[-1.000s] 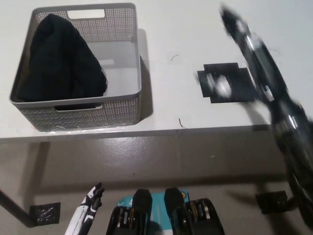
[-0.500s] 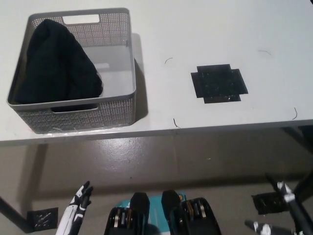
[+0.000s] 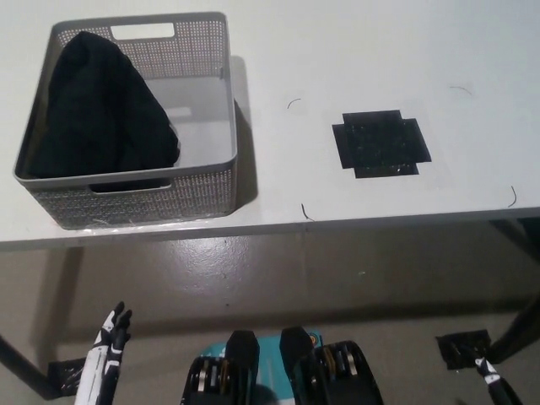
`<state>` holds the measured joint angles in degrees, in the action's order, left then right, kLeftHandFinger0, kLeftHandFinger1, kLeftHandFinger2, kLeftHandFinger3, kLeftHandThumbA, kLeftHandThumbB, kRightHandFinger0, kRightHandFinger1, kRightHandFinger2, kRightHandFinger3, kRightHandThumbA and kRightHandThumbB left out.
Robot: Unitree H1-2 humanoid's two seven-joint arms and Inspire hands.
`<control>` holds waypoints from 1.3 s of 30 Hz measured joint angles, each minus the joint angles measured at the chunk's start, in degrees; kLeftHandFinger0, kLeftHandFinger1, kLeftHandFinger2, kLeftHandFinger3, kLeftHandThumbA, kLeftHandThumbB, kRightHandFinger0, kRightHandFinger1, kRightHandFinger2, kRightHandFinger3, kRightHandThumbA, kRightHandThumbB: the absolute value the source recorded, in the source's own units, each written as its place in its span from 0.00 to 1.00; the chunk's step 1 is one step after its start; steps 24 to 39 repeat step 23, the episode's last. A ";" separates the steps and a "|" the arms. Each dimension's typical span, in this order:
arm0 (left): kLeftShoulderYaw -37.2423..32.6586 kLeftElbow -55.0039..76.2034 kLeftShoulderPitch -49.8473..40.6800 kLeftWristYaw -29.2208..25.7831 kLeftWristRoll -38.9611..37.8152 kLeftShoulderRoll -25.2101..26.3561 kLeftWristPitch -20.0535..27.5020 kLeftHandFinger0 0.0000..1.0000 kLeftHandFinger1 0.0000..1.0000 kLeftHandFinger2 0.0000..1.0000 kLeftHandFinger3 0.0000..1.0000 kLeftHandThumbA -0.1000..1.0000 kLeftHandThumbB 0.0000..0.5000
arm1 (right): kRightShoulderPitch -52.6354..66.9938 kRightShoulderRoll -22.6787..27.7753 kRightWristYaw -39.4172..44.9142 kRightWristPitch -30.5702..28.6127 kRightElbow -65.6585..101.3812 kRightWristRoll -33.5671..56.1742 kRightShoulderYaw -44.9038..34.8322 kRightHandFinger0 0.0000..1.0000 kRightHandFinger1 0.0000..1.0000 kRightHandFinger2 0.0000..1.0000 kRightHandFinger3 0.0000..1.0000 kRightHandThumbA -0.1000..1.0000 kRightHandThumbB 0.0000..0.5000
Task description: Use the right hand to pick up a t shirt on the right hand side and place it into a contianer on the left side
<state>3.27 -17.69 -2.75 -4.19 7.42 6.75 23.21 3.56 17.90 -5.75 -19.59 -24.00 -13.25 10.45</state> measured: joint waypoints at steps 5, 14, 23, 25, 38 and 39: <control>-0.15 -0.31 0.67 -1.29 0.09 0.03 0.84 1.00 1.00 1.00 1.00 1.00 0.67 | -0.75 0.01 -0.45 -2.61 -0.55 -0.88 0.00 1.00 1.00 1.00 1.00 1.00 0.29; -0.42 -0.57 1.49 -1.49 -0.67 -0.02 1.27 1.00 1.00 1.00 1.00 1.00 0.66 | -1.37 0.34 -0.53 -3.40 -0.74 -1.10 -0.01 1.00 1.00 1.00 1.00 1.00 0.26; -0.83 -1.04 1.49 -2.43 -0.62 0.29 1.38 1.00 1.00 1.00 1.00 1.00 0.63 | -1.88 0.42 -0.62 -4.20 -1.78 -0.80 -0.05 1.00 1.00 1.00 1.00 1.00 0.27; -0.83 -1.04 1.49 -2.43 -0.62 0.29 1.38 1.00 1.00 1.00 1.00 1.00 0.63 | -1.88 0.42 -0.62 -4.20 -1.78 -0.80 -0.05 1.00 1.00 1.00 1.00 1.00 0.27; -0.83 -1.04 1.49 -2.43 -0.62 0.29 1.38 1.00 1.00 1.00 1.00 1.00 0.63 | -1.88 0.42 -0.62 -4.20 -1.78 -0.80 -0.05 1.00 1.00 1.00 1.00 1.00 0.27; -0.83 -1.04 1.49 -2.43 -0.62 0.29 1.38 1.00 1.00 1.00 1.00 1.00 0.63 | -1.88 0.42 -0.62 -4.20 -1.78 -0.80 -0.05 1.00 1.00 1.00 1.00 1.00 0.27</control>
